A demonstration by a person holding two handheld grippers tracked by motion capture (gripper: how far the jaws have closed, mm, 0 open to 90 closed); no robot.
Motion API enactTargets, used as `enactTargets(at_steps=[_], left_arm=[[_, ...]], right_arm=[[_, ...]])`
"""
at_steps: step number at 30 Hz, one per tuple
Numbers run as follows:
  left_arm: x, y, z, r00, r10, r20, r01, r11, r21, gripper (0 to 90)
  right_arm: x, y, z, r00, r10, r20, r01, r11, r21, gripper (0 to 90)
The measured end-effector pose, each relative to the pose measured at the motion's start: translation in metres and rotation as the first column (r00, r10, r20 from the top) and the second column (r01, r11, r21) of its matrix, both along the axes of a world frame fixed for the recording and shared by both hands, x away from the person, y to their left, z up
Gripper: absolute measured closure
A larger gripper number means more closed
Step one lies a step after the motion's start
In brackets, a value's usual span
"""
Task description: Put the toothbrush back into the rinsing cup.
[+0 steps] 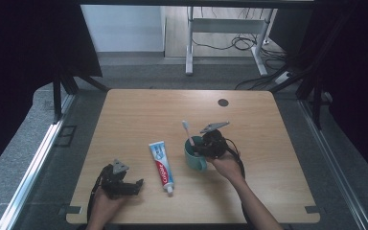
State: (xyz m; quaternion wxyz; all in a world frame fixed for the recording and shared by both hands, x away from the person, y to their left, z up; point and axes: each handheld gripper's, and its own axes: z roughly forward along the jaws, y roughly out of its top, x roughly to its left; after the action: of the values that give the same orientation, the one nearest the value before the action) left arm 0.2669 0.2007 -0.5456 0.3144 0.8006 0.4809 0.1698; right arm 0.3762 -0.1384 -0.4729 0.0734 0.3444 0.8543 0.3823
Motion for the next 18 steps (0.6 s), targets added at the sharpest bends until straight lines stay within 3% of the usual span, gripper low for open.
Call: enactTargets(at_steps=[9,18], left_arm=[[0.0,0.0,0.0,1.0,0.0,0.0,0.0,1.0,0.0,1.7],[0.0,0.0,0.0,1.0,0.0,0.0,0.0,1.0,0.0,1.7]], right_arm=[[-0.001,-0.001,0.005,0.9999,0.0,0.012,0.0,1.0,0.002,71.9],[-0.003,-0.002,0.016,0.9992,0.006,0.038,-0.006,1.0,0.007,55.2]])
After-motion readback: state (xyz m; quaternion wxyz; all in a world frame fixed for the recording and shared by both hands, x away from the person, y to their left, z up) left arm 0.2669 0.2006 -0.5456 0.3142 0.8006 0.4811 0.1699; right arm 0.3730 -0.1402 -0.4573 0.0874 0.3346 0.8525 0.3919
